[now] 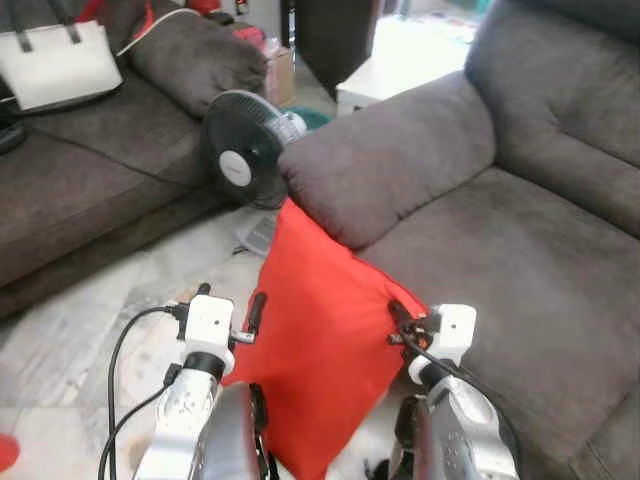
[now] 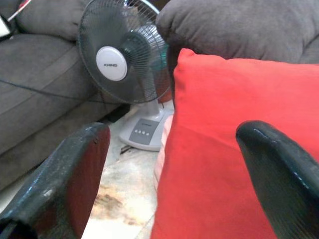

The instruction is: Move the pillow to the sofa from floor

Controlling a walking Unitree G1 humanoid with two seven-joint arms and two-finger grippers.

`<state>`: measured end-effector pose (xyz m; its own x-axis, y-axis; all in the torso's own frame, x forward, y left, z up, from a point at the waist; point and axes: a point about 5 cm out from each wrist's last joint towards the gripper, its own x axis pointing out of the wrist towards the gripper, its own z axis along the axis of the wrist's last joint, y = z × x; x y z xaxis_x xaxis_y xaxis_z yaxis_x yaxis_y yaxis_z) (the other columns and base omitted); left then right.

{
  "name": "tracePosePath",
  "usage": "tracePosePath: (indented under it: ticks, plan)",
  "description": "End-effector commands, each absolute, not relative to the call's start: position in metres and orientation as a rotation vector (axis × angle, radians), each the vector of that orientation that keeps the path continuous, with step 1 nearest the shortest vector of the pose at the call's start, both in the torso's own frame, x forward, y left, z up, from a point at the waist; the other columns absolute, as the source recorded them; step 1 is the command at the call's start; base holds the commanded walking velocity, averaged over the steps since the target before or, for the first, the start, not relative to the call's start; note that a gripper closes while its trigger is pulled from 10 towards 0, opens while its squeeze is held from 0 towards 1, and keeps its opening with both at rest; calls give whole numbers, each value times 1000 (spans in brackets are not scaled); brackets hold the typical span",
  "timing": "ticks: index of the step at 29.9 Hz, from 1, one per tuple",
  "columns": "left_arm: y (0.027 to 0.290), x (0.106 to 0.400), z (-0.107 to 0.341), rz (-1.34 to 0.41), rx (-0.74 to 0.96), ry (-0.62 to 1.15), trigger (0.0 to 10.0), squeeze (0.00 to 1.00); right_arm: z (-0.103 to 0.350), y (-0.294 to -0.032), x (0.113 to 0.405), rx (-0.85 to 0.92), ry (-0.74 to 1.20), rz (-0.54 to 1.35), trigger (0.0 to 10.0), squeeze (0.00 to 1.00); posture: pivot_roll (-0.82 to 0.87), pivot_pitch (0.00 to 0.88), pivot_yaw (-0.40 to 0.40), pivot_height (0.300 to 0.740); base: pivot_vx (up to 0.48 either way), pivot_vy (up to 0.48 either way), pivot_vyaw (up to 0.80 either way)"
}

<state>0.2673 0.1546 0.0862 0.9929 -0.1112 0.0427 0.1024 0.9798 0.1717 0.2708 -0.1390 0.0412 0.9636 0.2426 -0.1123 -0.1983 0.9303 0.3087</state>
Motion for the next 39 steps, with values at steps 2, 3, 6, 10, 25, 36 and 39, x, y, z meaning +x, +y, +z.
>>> tracePosePath:
  ticks: [2, 3, 6, 10, 25, 36, 39]
  plan:
    - [154, 265, 86, -106, 151, -52, 10000, 0, 58, -146, 277, 282, 78, 216, 10000, 0, 144, 87, -20, 561, -390, 0, 0]
    - [154, 265, 86, -106, 151, -52, 10000, 0, 58, -146, 277, 282, 78, 216, 10000, 0, 144, 87, -20, 561, -390, 0, 0]
    - [154, 265, 86, -105, 150, -52, 10000, 0, 58, -147, 277, 279, 80, 214, 10000, 0, 143, 88, -21, 561, -387, 0, 0]
    - [154, 265, 86, -104, 149, -53, 10000, 0, 58, -147, 277, 279, 81, 212, 10000, 0, 143, 88, -21, 561, -386, 0, 0]
    - [155, 265, 87, -99, 153, -56, 10000, 0, 59, -148, 277, 279, 83, 204, 10000, 0, 145, 91, -19, 561, -215, 0, 0]
    - [155, 266, 88, -101, 156, -59, 10000, 0, 65, -155, 280, 274, 62, 179, 10000, 0, 145, 89, -18, 561, 0, 0, 0]
    - [155, 266, 88, -102, 157, -60, 10000, 0, 68, -152, 280, 274, 53, 182, 10000, 0, 145, 86, -16, 561, 0, 0, 0]
